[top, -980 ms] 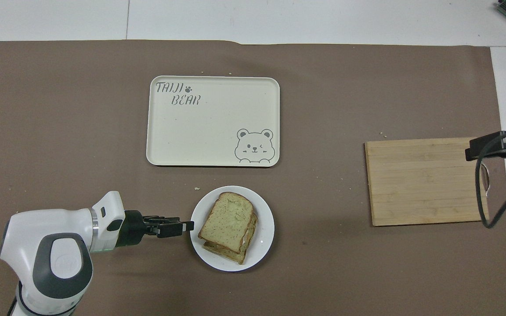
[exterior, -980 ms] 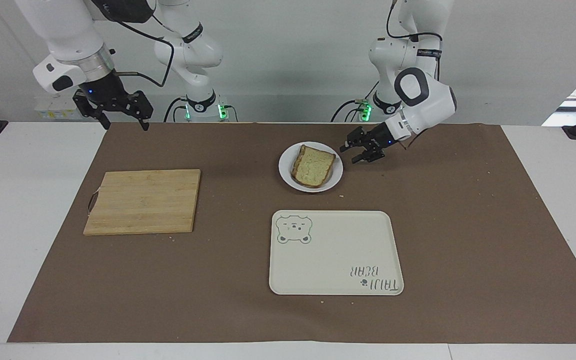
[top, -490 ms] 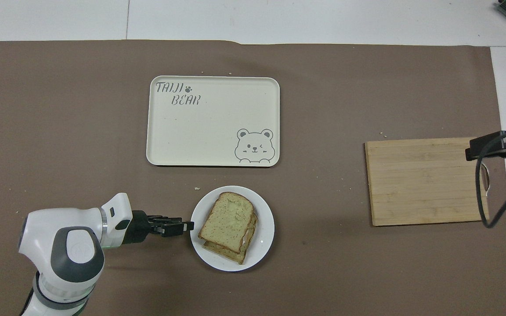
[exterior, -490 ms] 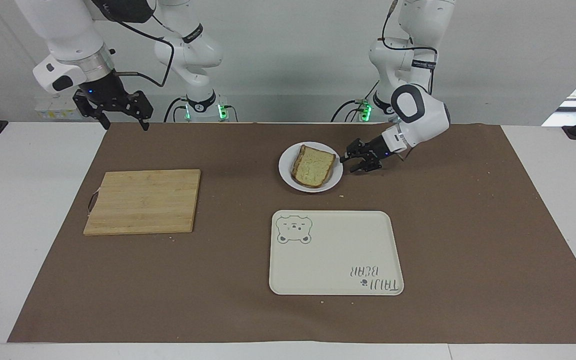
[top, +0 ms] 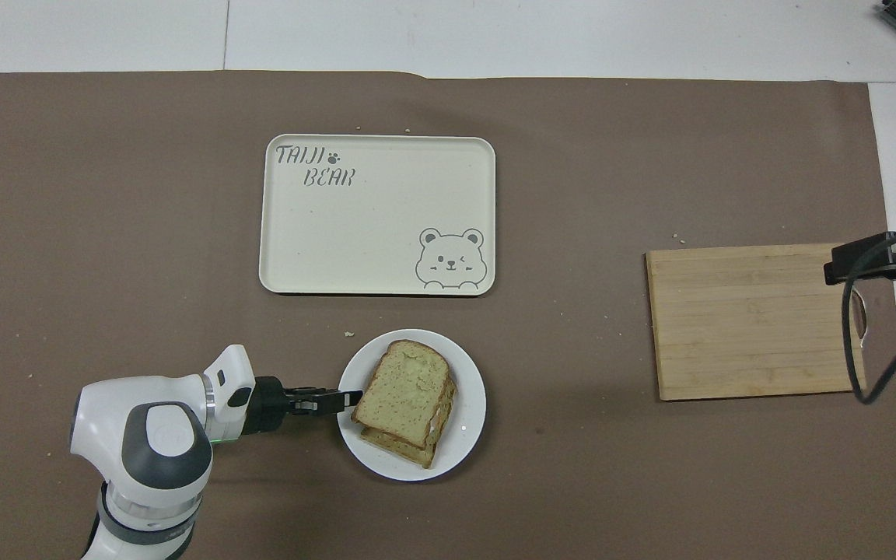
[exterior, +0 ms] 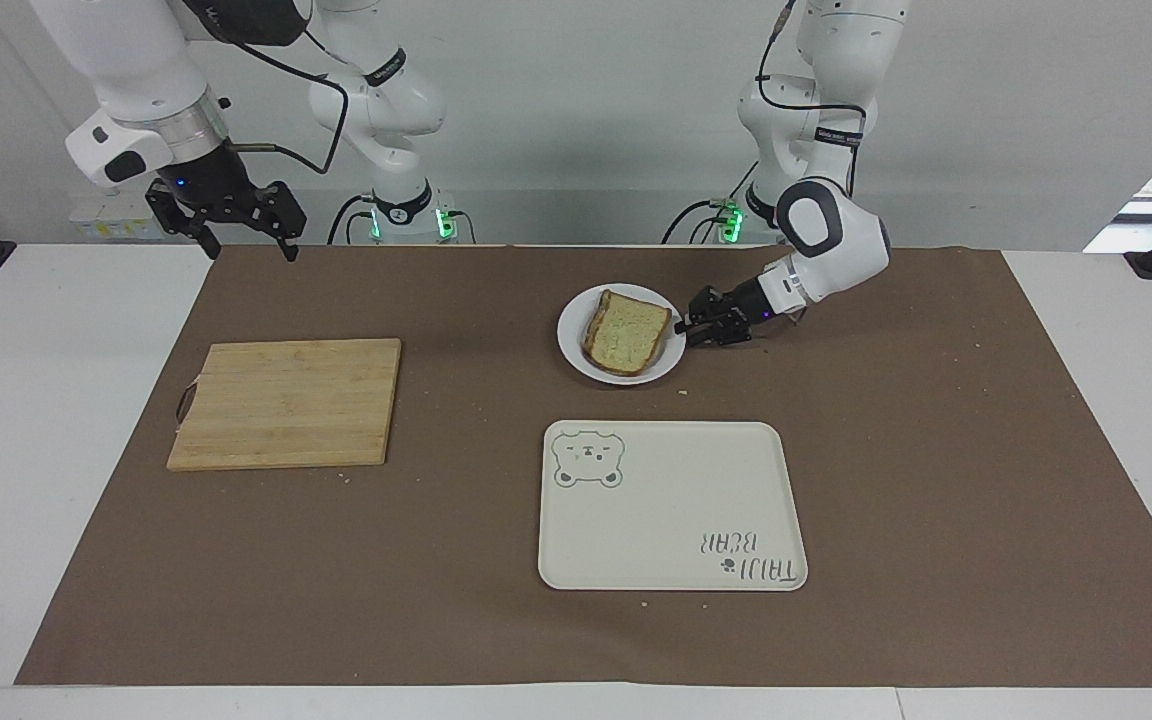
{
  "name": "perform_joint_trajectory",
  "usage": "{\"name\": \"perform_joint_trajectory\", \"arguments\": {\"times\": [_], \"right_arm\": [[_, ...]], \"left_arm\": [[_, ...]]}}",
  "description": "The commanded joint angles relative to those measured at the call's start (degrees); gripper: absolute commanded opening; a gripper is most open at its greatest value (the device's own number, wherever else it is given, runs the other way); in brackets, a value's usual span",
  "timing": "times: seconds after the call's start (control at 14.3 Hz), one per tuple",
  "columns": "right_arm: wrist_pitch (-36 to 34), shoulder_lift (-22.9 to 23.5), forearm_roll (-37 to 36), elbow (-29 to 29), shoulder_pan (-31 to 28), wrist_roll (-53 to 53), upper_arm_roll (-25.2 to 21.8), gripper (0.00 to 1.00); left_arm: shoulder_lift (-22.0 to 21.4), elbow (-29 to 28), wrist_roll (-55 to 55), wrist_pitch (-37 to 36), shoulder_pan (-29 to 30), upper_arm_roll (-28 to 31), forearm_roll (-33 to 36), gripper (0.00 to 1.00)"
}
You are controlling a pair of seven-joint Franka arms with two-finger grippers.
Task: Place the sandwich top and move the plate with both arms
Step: 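Slide the white plate with the left gripper onto the bear tray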
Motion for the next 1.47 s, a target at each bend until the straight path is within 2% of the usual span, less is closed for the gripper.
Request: {"name": "perform_joint_trajectory", "arguments": {"times": [0.0,0.07,0.28,0.49,0.7,0.84,1.05,1.19,1.4], "right_arm": [[-0.9,0.5,-0.5,1.0,-0.7,0.7,0.7,1.0],[-0.9,0.5,-0.5,1.0,-0.7,0.7,0.7,1.0],[-0.9,0.5,-0.5,1.0,-0.7,0.8,0.6,1.0],[-0.9,0.5,-0.5,1.0,-0.7,0.7,0.7,1.0],[-0.9,0.5,-0.5,1.0,-0.7,0.8,0.7,1.0],[-0.9,0.5,-0.5,1.0,-0.7,0.7,0.6,1.0],[-0.9,0.5,-0.5,1.0,-0.7,0.7,0.6,1.0],[-0.9,0.5,-0.5,1.0,-0.7,0.8,0.6,1.0],[-0.9,0.5,-0.5,1.0,-0.7,0.8,0.7,1.0]], "left_arm": [[0.2,0.3,0.8,1.5,-1.9,0.6,-3.1,0.05],[0.1,0.3,0.8,1.5,-2.3,0.5,-3.3,0.0],[0.1,0.2,0.9,4.9,-3.8,0.5,-3.7,0.0],[-0.8,1.0,0.7,3.5,-2.8,0.7,-6.8,0.0],[-0.4,5.7,0.8,-5.0,6.9,0.9,-6.8,0.0],[0.2,8.6,0.8,-6.8,11.5,0.8,-6.8,0.0],[4.9,16.3,-0.6,-4.8,14.4,0.8,-10.3,0.0],[8.5,21.2,-5.4,-0.6,15.0,0.4,-13.4,0.0],[14.8,27.5,-10.3,10.1,15.1,-4.3,-15.9,0.0]]}}
